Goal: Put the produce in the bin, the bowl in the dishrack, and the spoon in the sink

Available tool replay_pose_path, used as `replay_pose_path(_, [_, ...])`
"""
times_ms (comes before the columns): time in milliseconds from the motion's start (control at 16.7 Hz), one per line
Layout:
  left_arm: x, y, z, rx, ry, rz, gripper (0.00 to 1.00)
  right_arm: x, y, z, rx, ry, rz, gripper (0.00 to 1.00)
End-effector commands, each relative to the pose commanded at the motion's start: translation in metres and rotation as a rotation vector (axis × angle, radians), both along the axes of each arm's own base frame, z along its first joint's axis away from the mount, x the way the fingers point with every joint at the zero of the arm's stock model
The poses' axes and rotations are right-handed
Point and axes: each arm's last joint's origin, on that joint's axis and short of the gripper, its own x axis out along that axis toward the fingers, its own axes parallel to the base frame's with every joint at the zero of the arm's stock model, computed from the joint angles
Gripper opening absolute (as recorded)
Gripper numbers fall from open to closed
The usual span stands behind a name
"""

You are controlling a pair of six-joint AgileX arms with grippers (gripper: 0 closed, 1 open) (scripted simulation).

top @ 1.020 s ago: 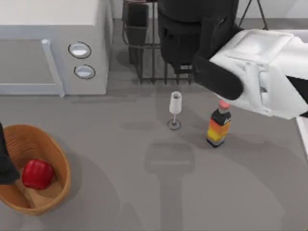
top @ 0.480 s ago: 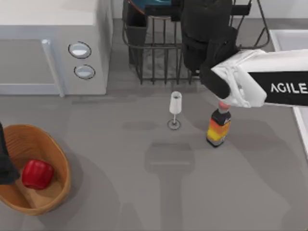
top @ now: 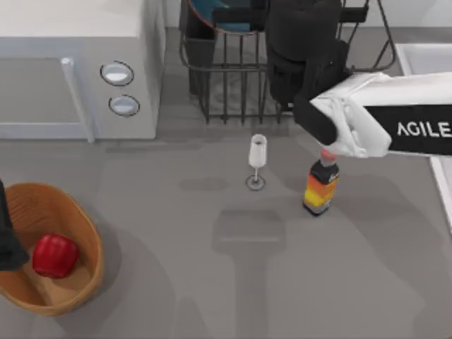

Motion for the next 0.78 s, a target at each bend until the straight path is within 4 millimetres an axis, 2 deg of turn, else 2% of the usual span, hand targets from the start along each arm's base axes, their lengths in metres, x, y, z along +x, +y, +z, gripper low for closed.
replay_pose_path(480, [0.0, 0.0, 0.0, 0.0, 0.0, 0.0, 1.0, 0.0, 0.0, 0.0, 0.0, 0.0, 0.0, 0.98])
replay_pose_path(780, [0.0, 0.0, 0.0, 0.0, 0.0, 0.0, 1.0, 0.0, 0.0, 0.0, 0.0, 0.0, 0.0, 1.0])
